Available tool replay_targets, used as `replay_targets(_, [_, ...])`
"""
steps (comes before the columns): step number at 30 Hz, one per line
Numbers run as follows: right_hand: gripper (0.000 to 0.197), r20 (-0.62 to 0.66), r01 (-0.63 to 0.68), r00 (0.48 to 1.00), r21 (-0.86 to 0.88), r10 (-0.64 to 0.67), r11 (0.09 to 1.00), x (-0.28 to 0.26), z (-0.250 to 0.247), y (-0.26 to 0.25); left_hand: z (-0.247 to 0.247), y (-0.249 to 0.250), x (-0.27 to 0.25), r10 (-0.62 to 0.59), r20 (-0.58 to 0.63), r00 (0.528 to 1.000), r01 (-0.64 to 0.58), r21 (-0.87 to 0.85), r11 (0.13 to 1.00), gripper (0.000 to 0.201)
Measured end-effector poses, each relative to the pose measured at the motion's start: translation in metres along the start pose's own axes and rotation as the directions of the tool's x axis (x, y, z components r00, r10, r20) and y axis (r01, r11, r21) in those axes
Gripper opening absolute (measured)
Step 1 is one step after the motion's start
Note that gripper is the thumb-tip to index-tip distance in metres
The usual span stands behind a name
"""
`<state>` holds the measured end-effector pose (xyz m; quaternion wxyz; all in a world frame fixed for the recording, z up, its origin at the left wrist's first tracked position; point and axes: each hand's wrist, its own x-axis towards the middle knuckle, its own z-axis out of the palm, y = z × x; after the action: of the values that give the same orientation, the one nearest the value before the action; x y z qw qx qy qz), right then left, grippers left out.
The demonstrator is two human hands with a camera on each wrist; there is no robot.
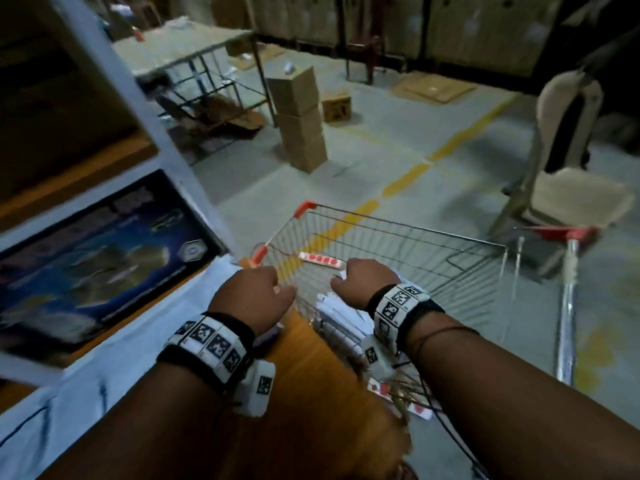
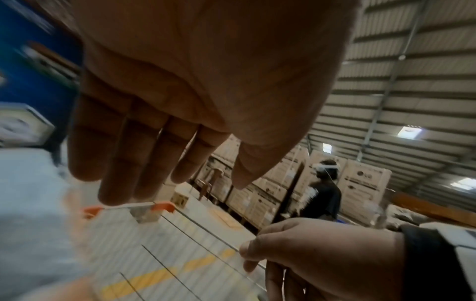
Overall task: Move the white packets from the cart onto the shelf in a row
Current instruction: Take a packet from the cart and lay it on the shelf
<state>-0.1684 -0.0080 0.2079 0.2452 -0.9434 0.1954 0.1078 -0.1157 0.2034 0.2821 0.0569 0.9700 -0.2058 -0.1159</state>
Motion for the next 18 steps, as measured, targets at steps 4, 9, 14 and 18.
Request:
replay_targets(4, [0.056, 0.011, -0.160, 0.987, 0.079, 0.160, 0.984, 0.026, -0.008, 0.079, 0.018, 0.063, 0.042, 0.080, 0.098, 0.992, -0.090, 0.102, 0.991, 0.044])
replay_targets(9, [0.063, 0.028, -0.260, 0.965, 0.155, 0.259, 0.953, 0.062, 0.007, 0.132, 0.056, 0.108, 0.098, 0.076, 0.268, 0.960, -0.144, 0.244, 0.959, 0.052])
replay_targets(14, [0.058, 0.100, -0.264, 0.962, 0.117, 0.253, 0.957, 0.096, 0.047, 0.158, 0.118, 0.136, 0.151, -0.016, 0.521, 0.854, -0.129, 0.242, 0.962, 0.059])
replay_targets(18, [0.054, 0.166, -0.307, 0.941, 0.056, 0.295, 0.950, 0.121, 0.089, 0.177, 0.151, 0.153, 0.171, -0.092, 0.625, 0.775, -0.085, 0.247, 0.965, 0.043])
